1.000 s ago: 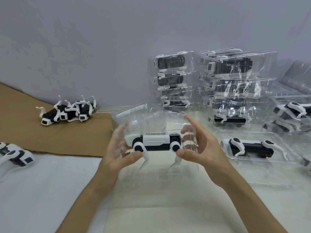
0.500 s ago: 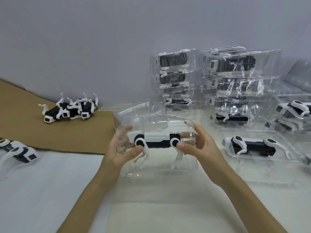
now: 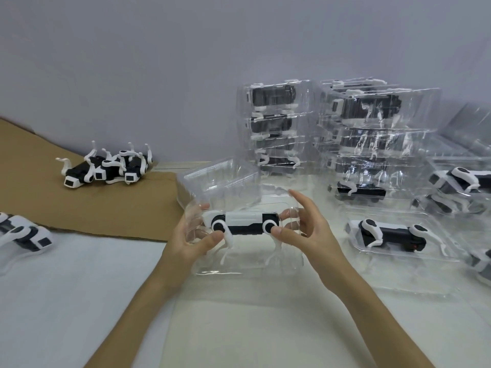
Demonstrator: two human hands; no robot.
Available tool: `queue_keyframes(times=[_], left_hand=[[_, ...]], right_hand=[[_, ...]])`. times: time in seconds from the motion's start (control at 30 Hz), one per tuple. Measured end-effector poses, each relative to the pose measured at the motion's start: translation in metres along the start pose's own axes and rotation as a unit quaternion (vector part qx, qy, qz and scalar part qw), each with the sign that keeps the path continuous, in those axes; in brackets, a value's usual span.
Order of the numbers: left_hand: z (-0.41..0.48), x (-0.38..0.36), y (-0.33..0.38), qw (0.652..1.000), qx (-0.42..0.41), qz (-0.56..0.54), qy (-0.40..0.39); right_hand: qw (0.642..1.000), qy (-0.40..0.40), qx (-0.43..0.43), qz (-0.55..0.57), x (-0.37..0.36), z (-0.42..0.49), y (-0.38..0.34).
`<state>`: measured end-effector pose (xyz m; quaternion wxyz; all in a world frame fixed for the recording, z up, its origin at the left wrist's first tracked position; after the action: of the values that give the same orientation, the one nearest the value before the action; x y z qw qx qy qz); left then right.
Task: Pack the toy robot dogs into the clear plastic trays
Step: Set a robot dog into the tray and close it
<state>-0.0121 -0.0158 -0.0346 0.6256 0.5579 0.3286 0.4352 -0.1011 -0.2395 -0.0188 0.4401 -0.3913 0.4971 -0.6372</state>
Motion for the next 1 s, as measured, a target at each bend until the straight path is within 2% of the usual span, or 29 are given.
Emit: queue_keyframes(times=[0.23, 0.33, 0.47, 0.57, 0.7, 0.77, 0.83, 0.87, 0.93, 0.97, 1.0], left_hand=[[0.002, 0.007, -0.010, 1.000, 0.011, -0.005, 0.022], [0.001, 0.005, -0.013, 0.999, 0.031, -0.031, 0.021], [0.006, 0.006, -0.009, 0.987, 0.077, -0.136, 0.027], [0.006, 0.000, -0.010, 0.988, 0.087, -0.122, 0.034], [0.001, -0.015, -0.017, 0.979, 0.116, -0.120, 0.116], [0.001, -0.020, -0.022, 0.979, 0.112, -0.115, 0.128], [0.000, -0.022, -0.025, 0.983, 0.078, -0.095, 0.135], [-0.002, -0.022, -0.024, 0.986, 0.060, -0.069, 0.141], [-0.004, -0.020, -0.023, 0.988, 0.035, -0.030, 0.148], [-0.005, -0.019, -0.025, 0.989, 0.032, -0.020, 0.144], [-0.005, -0.019, -0.026, 0.990, 0.031, -0.014, 0.139]], right_hand=[[0.998, 0.020, 0.020, -0.061, -0.005, -0.003, -0.001], [0.999, 0.038, -0.012, -0.031, -0.003, -0.002, 0.003], [0.998, 0.048, -0.051, -0.001, -0.005, -0.003, 0.006], [0.995, 0.037, -0.093, -0.002, -0.003, -0.004, 0.010], [0.992, 0.019, -0.116, -0.054, 0.001, -0.006, 0.009], [0.984, 0.039, -0.092, -0.148, 0.005, -0.007, 0.009], [0.962, 0.070, -0.025, -0.262, 0.007, -0.010, 0.000], [0.957, 0.064, 0.016, -0.282, 0.005, -0.012, -0.006], [0.959, -0.020, 0.059, -0.277, -0.006, -0.016, -0.016], [0.947, -0.079, 0.067, -0.303, -0.012, -0.018, -0.017], [0.919, -0.128, 0.080, -0.364, -0.018, -0.020, -0.015]])
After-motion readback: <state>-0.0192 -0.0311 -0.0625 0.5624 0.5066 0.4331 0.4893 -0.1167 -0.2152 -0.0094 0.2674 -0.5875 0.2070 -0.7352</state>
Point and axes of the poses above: each hand's wrist, its own z-axis towards the middle knuckle, its own x-axis out of the back of the hand, y = z × x, the point moved 4 cm from there along z, towards the middle knuckle, and after that the axes turned 1 degree about x, right-handed, at the moved point
